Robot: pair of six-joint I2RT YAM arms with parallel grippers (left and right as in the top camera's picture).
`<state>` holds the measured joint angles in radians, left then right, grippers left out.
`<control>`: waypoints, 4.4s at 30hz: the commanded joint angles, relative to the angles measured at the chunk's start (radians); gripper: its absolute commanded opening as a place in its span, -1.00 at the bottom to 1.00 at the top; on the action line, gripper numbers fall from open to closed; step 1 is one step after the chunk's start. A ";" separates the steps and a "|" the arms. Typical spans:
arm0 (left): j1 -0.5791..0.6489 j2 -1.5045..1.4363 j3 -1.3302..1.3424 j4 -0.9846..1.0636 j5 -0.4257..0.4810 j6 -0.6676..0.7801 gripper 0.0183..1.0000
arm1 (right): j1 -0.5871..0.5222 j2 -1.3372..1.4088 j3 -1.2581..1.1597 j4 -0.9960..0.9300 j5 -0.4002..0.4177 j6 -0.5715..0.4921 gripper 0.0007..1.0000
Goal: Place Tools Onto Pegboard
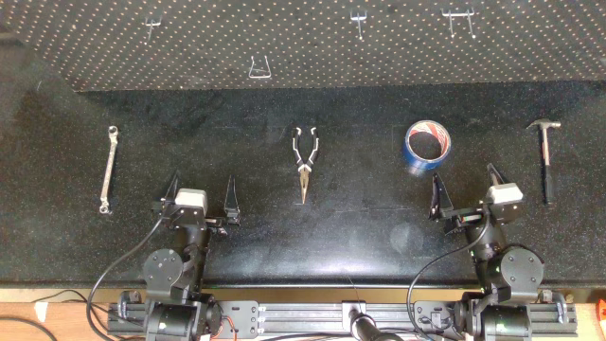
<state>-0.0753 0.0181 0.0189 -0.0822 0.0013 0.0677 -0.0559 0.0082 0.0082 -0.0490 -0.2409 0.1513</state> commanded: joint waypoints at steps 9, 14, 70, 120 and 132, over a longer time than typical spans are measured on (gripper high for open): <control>-0.003 -0.015 -0.013 0.003 0.011 0.016 1.00 | 0.007 -0.006 -0.004 -0.003 -0.003 -0.014 1.00; -0.003 -0.015 -0.013 0.003 0.011 0.016 1.00 | 0.007 -0.006 -0.004 -0.003 -0.003 -0.014 1.00; 0.821 1.894 1.260 -0.773 0.053 0.603 0.99 | 0.007 -0.006 -0.004 -0.003 -0.003 -0.014 1.00; 0.503 0.826 0.619 -0.335 0.064 0.166 -0.98 | 0.007 -0.006 -0.004 -0.003 -0.003 -0.014 1.00; 0.317 0.977 0.732 -0.193 0.068 0.082 -0.98 | 0.007 -0.006 -0.004 -0.003 -0.003 -0.014 1.00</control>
<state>0.2852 0.9733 0.6582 -0.2916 0.0608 0.1707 -0.0559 0.0082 0.0086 -0.0494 -0.2409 0.1486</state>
